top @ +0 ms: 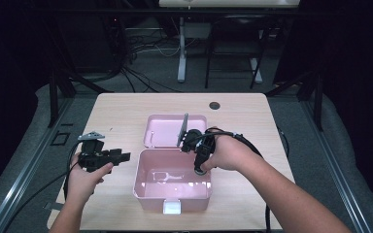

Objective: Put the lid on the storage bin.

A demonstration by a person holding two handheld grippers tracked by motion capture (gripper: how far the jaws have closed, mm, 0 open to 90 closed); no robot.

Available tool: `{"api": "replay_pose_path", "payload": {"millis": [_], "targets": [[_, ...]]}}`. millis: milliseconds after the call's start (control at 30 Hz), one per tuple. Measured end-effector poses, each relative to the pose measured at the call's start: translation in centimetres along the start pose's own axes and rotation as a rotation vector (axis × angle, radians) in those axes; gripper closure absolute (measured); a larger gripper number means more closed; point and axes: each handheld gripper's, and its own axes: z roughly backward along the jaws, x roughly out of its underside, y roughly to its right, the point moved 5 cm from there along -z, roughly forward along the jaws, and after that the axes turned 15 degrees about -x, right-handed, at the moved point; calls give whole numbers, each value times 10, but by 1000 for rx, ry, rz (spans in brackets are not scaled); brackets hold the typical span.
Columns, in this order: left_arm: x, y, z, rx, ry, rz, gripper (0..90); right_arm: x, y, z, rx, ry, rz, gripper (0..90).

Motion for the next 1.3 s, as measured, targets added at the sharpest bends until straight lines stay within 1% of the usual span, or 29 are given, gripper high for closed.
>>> {"api": "replay_pose_path", "payload": {"millis": [100, 367, 900, 1000, 1200, 1300], "targets": [[0, 0, 0, 1, -2, 1, 511, 0, -1, -3, 0, -13, 16, 502], [0, -1, -1, 0, -2, 4, 511, 0, 0, -9, -4, -24, 48, 502], [0, -2, 0, -2, -1, 3, 511, -1, -1, -27, -8, -60, 83, 502], [0, -2, 0, -4, -1, 2, 511, -1, 0, -30, -7, -59, 95, 502], [0, -2, 0, -4, -1, 3, 511, -1, 0, -35, -7, -67, 98, 502], [0, -2, 0, -4, -1, 2, 511, -2, 0, -37, -9, -63, 101, 502]]}}
